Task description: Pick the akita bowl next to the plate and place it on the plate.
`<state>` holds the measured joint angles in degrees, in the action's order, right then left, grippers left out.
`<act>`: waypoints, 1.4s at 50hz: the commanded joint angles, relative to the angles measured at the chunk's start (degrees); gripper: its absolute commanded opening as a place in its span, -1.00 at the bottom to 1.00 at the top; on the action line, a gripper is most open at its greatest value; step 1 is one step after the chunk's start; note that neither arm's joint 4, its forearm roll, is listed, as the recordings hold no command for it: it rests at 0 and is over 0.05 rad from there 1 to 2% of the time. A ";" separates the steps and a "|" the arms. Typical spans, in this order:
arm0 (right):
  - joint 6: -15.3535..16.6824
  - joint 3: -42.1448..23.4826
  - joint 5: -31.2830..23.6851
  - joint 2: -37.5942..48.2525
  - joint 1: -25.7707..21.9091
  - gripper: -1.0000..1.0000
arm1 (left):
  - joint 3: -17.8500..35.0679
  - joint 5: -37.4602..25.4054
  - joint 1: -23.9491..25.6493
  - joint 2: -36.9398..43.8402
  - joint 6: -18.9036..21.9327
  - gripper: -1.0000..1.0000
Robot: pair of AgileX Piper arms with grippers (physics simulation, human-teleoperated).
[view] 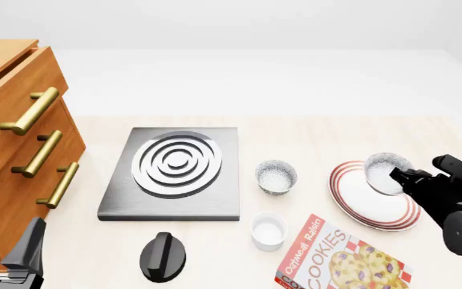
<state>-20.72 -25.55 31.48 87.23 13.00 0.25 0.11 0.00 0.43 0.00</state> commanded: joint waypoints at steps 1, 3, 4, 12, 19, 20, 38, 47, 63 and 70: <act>0.16 -0.05 0.90 1.03 -0.15 -1.00 | 0.00 0.00 0.00 0.00 0.00 1.00; 0.24 -0.09 0.91 1.12 -0.18 -1.00 | 0.00 0.00 0.00 0.00 0.00 1.00; 0.28 -0.16 0.89 1.19 -0.18 -1.00 | 0.00 0.00 0.00 0.00 0.00 1.00; 0.62 -0.39 1.28 2.04 -0.32 -1.00 | 0.00 0.00 0.00 0.00 0.00 1.00; 0.89 -0.62 1.89 3.26 -0.39 -1.00 | 0.00 0.00 0.00 0.00 0.00 1.00; 0.96 -0.62 1.96 3.36 -0.42 -1.00 | 0.00 0.00 0.00 0.00 0.00 1.00; 1.80 -0.95 3.04 5.50 -0.33 -1.00 | 0.00 0.00 0.00 0.00 0.00 1.00; 2.17 -1.28 3.03 6.02 -0.05 -1.00 | 0.00 0.00 0.00 0.00 0.00 1.00; 3.50 -1.50 3.28 7.05 -0.16 -1.00 | 0.00 0.00 0.00 0.00 0.00 1.00; 4.12 -1.67 3.38 7.51 -0.48 -1.00 | 0.00 0.00 0.00 0.00 0.00 1.00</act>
<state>-17.08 -26.82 34.56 94.22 12.76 0.25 0.11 0.00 0.43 0.00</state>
